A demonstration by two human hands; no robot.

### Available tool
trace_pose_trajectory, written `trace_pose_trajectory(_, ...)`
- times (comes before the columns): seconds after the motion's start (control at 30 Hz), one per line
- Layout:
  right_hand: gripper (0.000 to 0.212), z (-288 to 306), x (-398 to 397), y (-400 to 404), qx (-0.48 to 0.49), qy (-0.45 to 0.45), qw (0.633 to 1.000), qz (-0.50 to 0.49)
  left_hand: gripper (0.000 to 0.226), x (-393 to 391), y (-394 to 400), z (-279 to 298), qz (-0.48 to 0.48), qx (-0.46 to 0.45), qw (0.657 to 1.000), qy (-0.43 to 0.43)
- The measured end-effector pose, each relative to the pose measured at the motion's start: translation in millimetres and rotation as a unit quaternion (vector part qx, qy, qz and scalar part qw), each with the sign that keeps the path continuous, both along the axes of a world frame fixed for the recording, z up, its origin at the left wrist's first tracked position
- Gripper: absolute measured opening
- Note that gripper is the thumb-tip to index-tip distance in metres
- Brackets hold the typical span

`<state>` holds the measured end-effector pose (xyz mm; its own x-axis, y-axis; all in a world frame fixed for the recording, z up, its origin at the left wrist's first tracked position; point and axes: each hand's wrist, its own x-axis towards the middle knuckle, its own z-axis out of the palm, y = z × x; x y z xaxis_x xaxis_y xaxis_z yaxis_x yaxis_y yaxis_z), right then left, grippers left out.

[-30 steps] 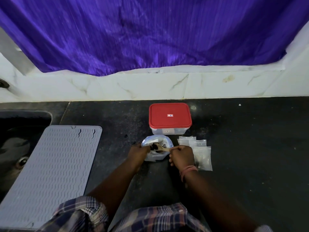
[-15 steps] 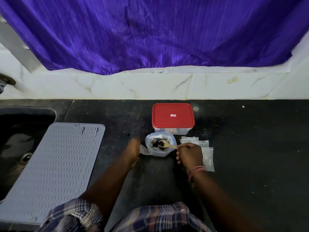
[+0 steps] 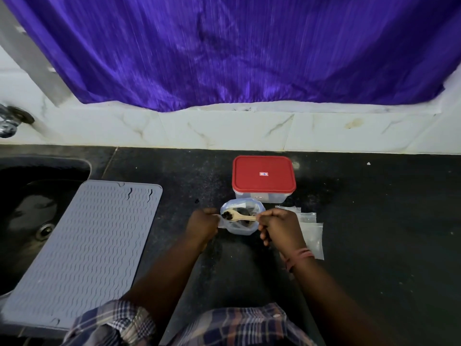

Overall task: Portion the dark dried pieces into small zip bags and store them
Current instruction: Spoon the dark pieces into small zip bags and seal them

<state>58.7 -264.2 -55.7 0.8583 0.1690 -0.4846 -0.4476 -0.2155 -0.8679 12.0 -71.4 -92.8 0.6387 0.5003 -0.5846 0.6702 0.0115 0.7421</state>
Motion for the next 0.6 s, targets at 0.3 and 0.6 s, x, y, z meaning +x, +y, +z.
trace_pose_trajectory(0.3, 0.013, 3.1, -2.5, 7.3, -0.014, -0.04, 0.999, 0.024, 0.007, -6.7, -1.5, 14.7, 0.02, 0.168, 0.984, -0.052)
trace_pose_trajectory(0.6, 0.019, 5.1, -3.8, 13.2, -0.105, -0.127, 0.985, 0.043, 0.032, 0.9, -5.1, 18.2, -0.053, 0.164, 0.985, 0.014)
